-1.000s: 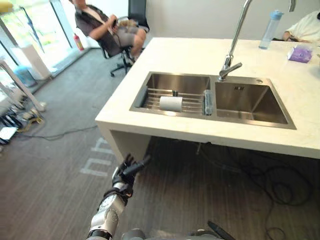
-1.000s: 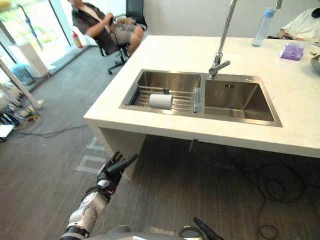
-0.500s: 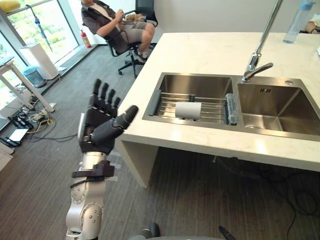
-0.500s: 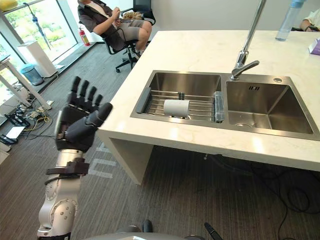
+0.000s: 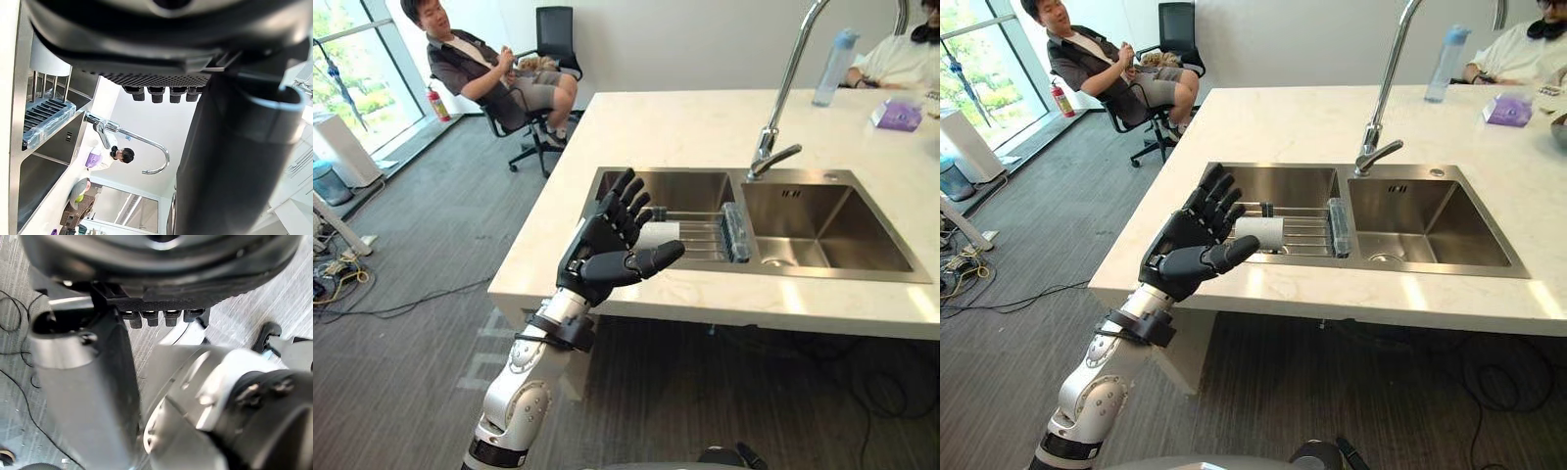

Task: Walk over to the sink, pick up the cup, carry it to the dishwasher, place the cup inside the dishwasher, then close the dishwasher door

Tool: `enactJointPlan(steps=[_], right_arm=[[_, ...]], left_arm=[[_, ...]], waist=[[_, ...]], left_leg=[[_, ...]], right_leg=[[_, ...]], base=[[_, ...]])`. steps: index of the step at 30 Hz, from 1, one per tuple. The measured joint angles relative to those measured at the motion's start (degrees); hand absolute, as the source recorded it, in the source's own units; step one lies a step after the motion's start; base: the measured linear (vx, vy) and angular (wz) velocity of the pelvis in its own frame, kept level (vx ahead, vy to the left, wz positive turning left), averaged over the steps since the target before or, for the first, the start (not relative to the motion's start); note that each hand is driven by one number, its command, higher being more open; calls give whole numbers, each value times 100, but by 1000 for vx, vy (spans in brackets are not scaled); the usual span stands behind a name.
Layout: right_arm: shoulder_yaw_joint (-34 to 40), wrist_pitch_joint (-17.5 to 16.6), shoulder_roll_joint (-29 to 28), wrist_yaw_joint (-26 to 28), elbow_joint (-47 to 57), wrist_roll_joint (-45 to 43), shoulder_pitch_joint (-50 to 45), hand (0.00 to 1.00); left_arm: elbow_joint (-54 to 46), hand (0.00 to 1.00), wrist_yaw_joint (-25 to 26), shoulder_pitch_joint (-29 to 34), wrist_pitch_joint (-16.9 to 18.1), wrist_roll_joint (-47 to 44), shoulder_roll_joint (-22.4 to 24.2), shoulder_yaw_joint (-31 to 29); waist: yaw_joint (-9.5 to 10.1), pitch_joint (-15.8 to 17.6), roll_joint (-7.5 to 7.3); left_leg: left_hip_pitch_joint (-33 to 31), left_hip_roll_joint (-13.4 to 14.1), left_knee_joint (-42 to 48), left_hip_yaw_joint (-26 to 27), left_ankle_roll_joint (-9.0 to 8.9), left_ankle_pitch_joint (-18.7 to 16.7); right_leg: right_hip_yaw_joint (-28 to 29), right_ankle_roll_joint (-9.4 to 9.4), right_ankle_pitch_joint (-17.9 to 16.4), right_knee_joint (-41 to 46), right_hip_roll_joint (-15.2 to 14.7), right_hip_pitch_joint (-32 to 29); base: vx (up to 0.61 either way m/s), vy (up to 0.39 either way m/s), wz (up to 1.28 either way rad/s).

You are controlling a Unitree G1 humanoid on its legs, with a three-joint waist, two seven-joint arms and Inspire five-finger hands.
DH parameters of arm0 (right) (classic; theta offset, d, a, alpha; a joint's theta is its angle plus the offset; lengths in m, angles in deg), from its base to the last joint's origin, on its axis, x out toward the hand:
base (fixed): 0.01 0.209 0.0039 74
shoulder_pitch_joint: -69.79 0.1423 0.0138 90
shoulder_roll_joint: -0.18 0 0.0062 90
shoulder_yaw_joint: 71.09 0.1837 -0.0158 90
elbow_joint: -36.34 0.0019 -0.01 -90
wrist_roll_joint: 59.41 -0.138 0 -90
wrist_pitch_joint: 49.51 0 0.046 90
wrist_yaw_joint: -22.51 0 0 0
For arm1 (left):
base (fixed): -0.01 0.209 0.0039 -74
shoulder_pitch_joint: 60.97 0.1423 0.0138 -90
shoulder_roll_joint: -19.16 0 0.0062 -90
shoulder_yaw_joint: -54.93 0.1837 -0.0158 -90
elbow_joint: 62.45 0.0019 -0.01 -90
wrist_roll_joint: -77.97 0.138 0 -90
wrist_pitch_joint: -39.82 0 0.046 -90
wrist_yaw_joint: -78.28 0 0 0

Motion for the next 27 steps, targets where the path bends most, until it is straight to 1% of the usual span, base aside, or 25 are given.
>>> enactJointPlan(steps=[1, 2, 3, 4, 5, 6, 7, 8, 10, 11, 12, 13, 14, 16, 19, 20, 22, 23, 24, 26, 27], right_arm=[[65, 7, -36, -16, -3, -1, -3, 100], [95, 11, -97, -52, -4, -3, -43, 100], [107, 12, -132, -60, -1, -2, -83, 100], [223, 23, -250, -74, -10, 0, -198, 100], [337, 69, -215, -150, -52, 17, -263, 100], [355, 78, -165, -169, -50, 50, -269, 100], [423, 76, -103, -176, -35, 130, -230, 100], [448, 74, -72, -174, -37, 218, -152, 100], [435, 68, -86, -160, -36, 266, -70, 100], [400, 41, -83, -143, -26, 278, -41, 100], [385, 31, -61, -129, -15, 277, -28, 100], [273, 19, -61, -97, -7, 274, 7, 100], [167, 19, -67, -64, -15, 269, 36, 100], [8, 18, -127, -17, -13, 228, 53, 100], [-138, 7, -103, 13, -2, 222, 51, 100], [-276, 6, -92, 26, 16, 224, 41, 100], [-363, 8, -87, 29, 18, 224, 29, 100], [-378, 10, -71, 31, 22, 227, 29, 100], [-399, 16, -39, 32, 20, 237, 28, 100], [-469, 19, 1, 32, 22, 240, 31, 100], [-495, 21, 26, 31, 22, 242, 32, 100]], left_arm=[[73, 100, 25, -79, 7, 0, -20, 21], [186, 100, 56, -213, 6, 0, -81, 33], [197, 100, 72, -257, 6, 0, -135, 29], [207, 100, 66, -325, 10, 0, -268, 15], [334, 100, 63, -303, -24, 0, -114, 26], [331, 100, 58, -303, -30, -1, -42, 37], [283, 100, 39, -315, -27, 1, 52, 61], [282, 100, 26, -394, -30, 3, 56, 134], [282, 100, 19, -511, -38, 10, 53, 237], [280, 100, 14, -549, -41, 62, 53, 256], [280, 100, 25, -561, -41, 97, 45, 253], [277, 100, 53, -568, -40, 107, 7, 227], [277, 100, 91, -568, -40, 116, -29, 218], [278, 100, 234, -557, -40, 265, -76, 209], [278, 100, 357, -553, -39, 676, -91, 191], [278, 100, 454, -548, -32, 1154, -140, 138], [279, 100, 426, -547, 87, 1604, -211, 117], [279, 100, 353, -548, 257, 1872, -263, 119], [278, 100, 230, -552, 482, 2372, -331, 121], [278, 100, 137, -592, 640, 2902, -402, 159], [278, 100, 97, -682, 713, 3291, -539, 268]], waist=[[-12, 0, 0], [-38, -4, -38], [-54, -5, -104], [-68, -8, -352], [-40, -6, -139], [-11, -20, 7], [15, -48, 189], [-4, -45, 243], [-9, -41, 247], [-30, -18, 202], [-35, -17, 195], [-33, -40, 229], [-31, -26, 206], [-10, -26, 219], [-6, -21, 214], [-9, 20, 143], [-17, 41, 112], [-29, 43, 112], [-53, 40, 120], [-83, 41, 127], [-107, 37, 134]], left_leg=[[-29, 85, 35, -58, -45, -29], [-66, 188, 94, -204, -155, -90], [-73, 191, 145, -264, -231, -127], [3, 130, 235, -382, -374, -183], [80, 379, 265, -412, -484, -206], [75, 505, 283, -367, -524, -232], [74, 675, 239, -295, -531, -234], [117, 788, 184, -213, -567, -196], [201, 859, 177, -167, -578, -187], [248, 851, 182, -99, -580, -189], [260, 843, 182, -72, -583, -191], [257, 817, 182, -57, -584, -192], [238, 804, 179, -32, -586, -195], [191, 778, 172, 4, -597, -225], [159, 762, 173, 41, -629, -307], [150, 719, 230, 57, -600, -344], [103, 704, 297, 60, -587, -379], [59, 696, 315, 58, -585, -383], [31, 691, 316, 56, -586, -382], [23, 690, 312, 51, -587, -381], [24, 688, 305, 47, -588, -380]], right_leg=[[79, 18, 35, -341, 74, -55], [304, 94, 286, -1093, 216, -87], [400, 69, 557, -1451, 217, -65], [564, 331, 1409, -1735, 179, 31], [382, 303, 1272, -1733, 380, 185], [324, 278, 1253, -1810, 499, 217], [287, 237, 1254, -1924, 688, 225], [257, 198, 1260, -2002, 823, 286], [257, 180, 1263, -2111, 920, 404], [266, 193, 1272, -2186, 921, 485], [269, 206, 1298, -2239, 920, 515], [276, 229, 1378, -2390, 915, 571], [271, 249, 1453, -2528, 915, 609], [252, 278, 1624, -2807, 915, 686], [247, 312, 1750, -2992, 916, 731], [260, 332, 1876, -3193, 894, 832], [259, 339, 1958, -3338, 890, 883], [257, 340, 1999, -3405, 888, 882], [247, 346, 2034, -3467, 889, 884], [237, 350, 2045, -3479, 889, 886], [230, 351, 2045, -3481, 888, 892]], base=[[112, -157, 37], [102, -166, 42], [165, -255, 59], [210, -326, 48], [280, -377, 36], [285, -333, 5], [267, -233, -10], [204, -152, -13], [140, -81, -12], [98, -30, -9], [65, 17, -5], [44, 40, -3], [29, 53, -2], [0, 48, 2], [-32, 58, -1], [-50, 50, -5], [-55, 39, -3], [-31, 18, 0], [0, 0, 0], [0, 0, 0], [0, 0, 0]])
